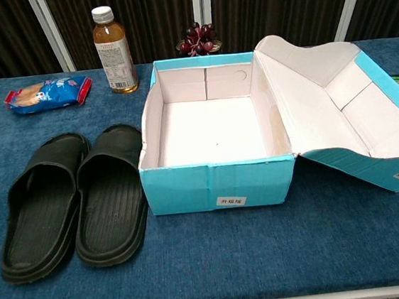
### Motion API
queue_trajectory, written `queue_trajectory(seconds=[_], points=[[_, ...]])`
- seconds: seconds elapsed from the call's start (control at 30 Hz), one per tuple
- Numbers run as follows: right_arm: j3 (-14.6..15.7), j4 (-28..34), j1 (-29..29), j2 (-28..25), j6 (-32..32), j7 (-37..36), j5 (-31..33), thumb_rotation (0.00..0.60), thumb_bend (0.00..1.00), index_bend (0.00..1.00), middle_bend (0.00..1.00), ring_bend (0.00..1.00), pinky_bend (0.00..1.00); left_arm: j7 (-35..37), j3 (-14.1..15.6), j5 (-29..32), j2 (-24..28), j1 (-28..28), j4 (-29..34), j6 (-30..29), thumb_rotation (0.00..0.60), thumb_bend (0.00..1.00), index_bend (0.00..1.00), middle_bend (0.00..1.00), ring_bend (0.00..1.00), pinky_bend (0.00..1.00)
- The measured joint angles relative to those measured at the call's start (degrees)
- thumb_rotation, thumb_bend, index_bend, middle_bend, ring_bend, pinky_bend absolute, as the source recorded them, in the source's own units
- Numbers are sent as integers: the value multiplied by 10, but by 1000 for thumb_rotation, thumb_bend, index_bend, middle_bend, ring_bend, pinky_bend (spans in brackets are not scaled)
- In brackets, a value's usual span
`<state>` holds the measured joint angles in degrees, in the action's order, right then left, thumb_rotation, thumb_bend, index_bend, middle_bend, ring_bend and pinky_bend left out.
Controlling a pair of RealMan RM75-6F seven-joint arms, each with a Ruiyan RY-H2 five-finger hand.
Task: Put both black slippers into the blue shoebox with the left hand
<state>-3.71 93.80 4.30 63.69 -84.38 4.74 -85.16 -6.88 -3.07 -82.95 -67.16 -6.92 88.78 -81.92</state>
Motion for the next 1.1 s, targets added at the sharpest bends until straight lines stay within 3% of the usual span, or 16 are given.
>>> queue_trajectory(seconds=[0.43,0.53,0.67,0.73,0.9,1.1], points=[[0,1,-2,-9,-5,-14,-4,600,85,0,35,0,0,10,-7,-1,-5,-11,5,5,600,0,150,94,4,100],[-4,0,1,-15,-5,-17,-6,600,84,0,34,0,0,26,-18,-1,-5,-28,7,22,600,0,163,114,124,222],[-10,0,5,-29,-10,-14,-11,600,85,0,34,0,0,55,-35,-1,2,-67,15,65,600,0,188,175,382,549],[-15,2,6,-38,-15,-12,-13,600,84,0,34,0,0,66,-45,-1,6,-93,19,96,600,0,189,176,477,639],[-23,9,5,-57,-30,-9,-17,600,85,0,34,0,0,62,-66,19,3,-153,35,175,600,0,177,176,623,735],[-20,9,2,-64,-32,-16,-18,600,85,0,35,0,0,26,-78,97,-15,-220,62,288,600,0,99,123,641,777]])
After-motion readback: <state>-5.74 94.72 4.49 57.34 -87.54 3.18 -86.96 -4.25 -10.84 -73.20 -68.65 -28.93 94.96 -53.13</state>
